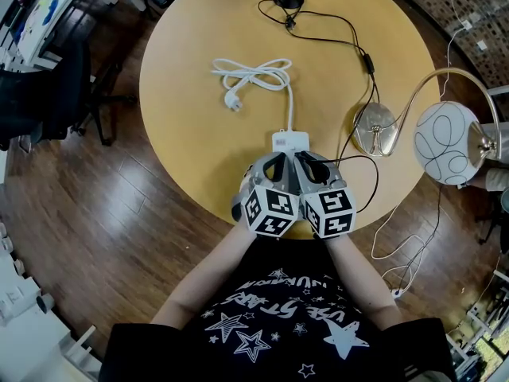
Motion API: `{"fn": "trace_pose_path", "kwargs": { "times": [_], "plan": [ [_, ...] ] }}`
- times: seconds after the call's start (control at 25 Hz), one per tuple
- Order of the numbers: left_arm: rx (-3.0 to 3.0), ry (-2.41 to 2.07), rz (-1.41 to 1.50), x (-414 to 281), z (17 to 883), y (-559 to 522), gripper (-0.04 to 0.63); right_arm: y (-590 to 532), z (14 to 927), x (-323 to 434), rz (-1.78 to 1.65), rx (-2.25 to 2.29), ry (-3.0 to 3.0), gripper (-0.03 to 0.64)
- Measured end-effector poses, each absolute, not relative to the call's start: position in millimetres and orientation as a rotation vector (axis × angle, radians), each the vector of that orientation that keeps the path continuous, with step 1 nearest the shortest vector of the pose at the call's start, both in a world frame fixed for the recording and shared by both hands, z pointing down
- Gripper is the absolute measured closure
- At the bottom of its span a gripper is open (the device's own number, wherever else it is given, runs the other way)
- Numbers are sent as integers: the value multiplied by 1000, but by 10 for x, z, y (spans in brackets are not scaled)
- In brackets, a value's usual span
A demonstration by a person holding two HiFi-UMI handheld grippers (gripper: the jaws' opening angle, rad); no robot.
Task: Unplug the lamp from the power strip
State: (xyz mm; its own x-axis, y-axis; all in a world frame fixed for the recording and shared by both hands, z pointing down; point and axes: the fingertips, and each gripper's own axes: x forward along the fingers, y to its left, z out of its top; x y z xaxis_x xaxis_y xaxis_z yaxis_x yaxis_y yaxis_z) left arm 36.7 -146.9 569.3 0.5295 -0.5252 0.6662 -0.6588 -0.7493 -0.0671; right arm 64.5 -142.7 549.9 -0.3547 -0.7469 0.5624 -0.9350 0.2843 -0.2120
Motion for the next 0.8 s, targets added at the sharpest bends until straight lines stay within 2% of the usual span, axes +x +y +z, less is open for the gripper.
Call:
{"fn": "trace_pose_path", "kwargs": {
  "times": [0.4, 0.6, 0.8],
  "plan": [
    [2565, -1009, 1017, 381, 5687, -1468, 591, -1414, 5478, 667, 723, 1557, -2189, 555],
    [2556, -1012, 979, 364, 5688, -1487, 591, -1435, 5124, 578, 492, 1565, -2253, 558],
    [2592, -1023, 1008, 385, 5691, -1483, 591, -1434, 5120, 682, 535, 1591, -2242, 558]
  ]
}}
